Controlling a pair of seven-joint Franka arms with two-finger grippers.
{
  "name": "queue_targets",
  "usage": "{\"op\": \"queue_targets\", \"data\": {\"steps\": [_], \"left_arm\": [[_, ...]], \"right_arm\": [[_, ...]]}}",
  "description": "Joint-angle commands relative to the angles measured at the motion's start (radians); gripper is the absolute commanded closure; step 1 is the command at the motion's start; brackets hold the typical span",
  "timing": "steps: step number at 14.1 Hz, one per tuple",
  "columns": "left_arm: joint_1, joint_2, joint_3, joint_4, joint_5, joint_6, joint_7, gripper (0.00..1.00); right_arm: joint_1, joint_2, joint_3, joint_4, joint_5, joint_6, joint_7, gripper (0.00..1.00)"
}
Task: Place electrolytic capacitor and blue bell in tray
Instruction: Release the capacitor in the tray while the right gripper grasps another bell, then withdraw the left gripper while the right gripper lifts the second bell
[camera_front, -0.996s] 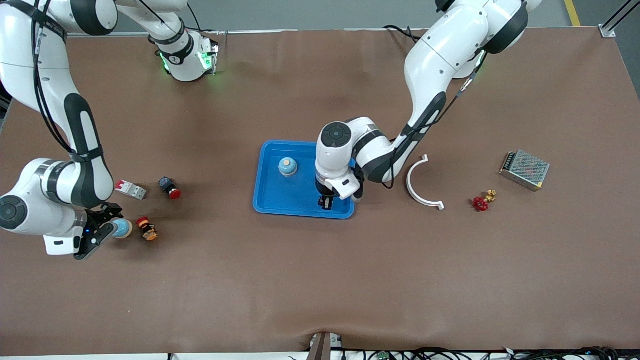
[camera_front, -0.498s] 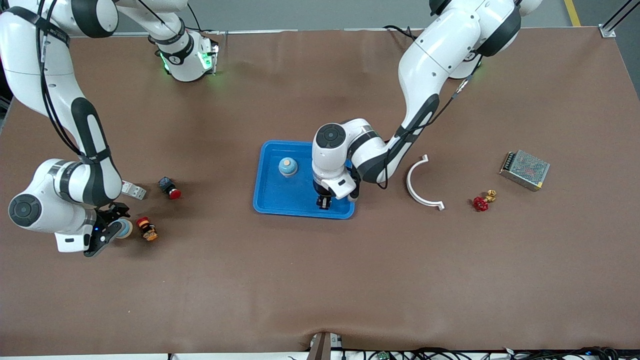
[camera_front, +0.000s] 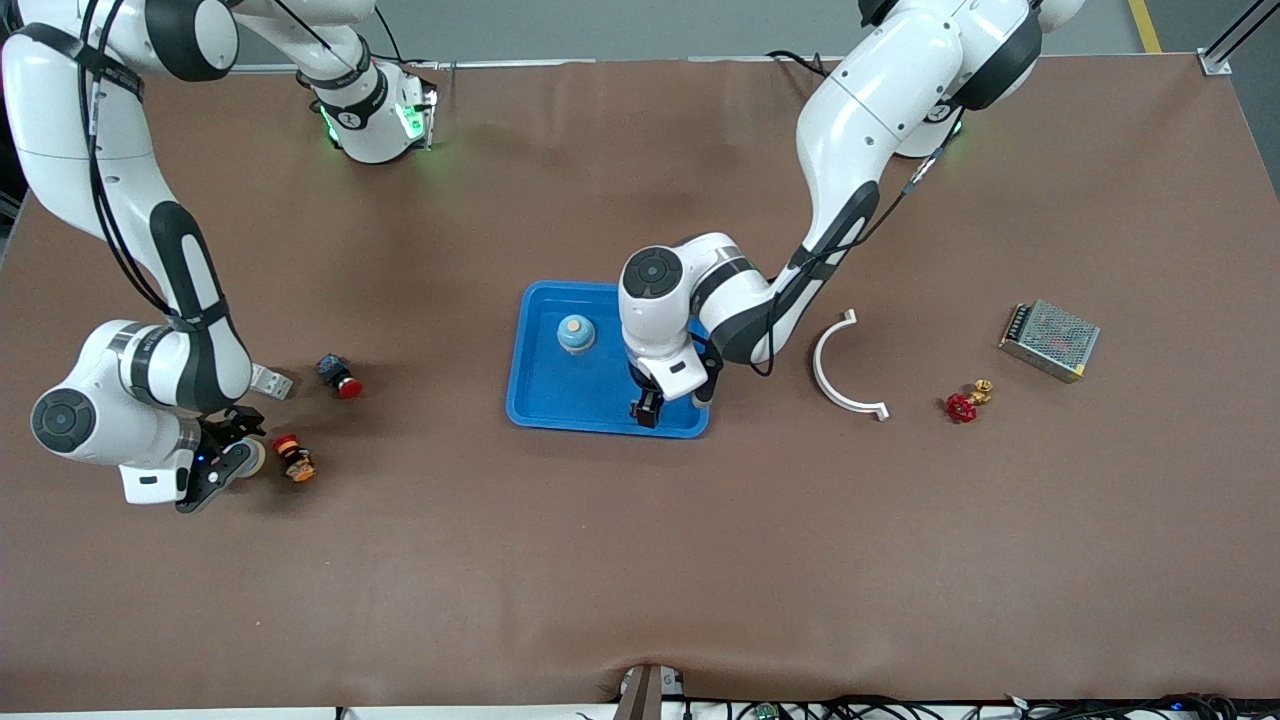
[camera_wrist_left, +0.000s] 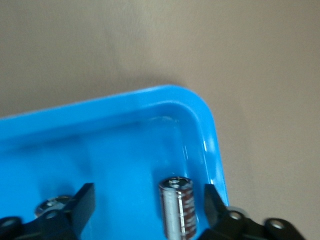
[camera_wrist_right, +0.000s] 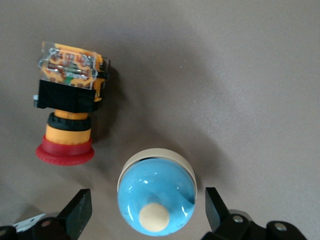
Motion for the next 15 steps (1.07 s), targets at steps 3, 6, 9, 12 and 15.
{"op": "queue_targets", "data": {"steps": [3, 6, 9, 12, 15], "left_arm": [[0.212, -0.096, -0.179, -0.015, -0.103, -0.232, 0.326, 0.00], [0.318, -0.160, -0.239, -0.079, -0.091, -0.321, 0.601, 0.00], [0.416, -0.294, -0.241, -0.243, -0.091, -0.303, 0.859, 0.00], [0.540, -0.366, -0.288, -0.303, -0.097, -0.287, 1.034, 0.00], [0.681, -0.428, -0.417, -0.305, -0.091, -0.354, 1.269, 0.00]], "right_arm": [[-0.022, 0.011, 0.015, -0.011, 0.017, 0.036, -0.023, 0.00], [-0.034, 0.017, 0.026, -0.011, 0.017, 0.048, -0.037, 0.00], [-0.060, 0.018, 0.050, -0.011, 0.017, 0.049, -0.059, 0.16], [-0.054, 0.015, 0.052, -0.008, 0.017, 0.045, -0.057, 0.68], [-0.057, 0.003, 0.064, 0.002, 0.017, 0.009, -0.050, 0.73]]}}
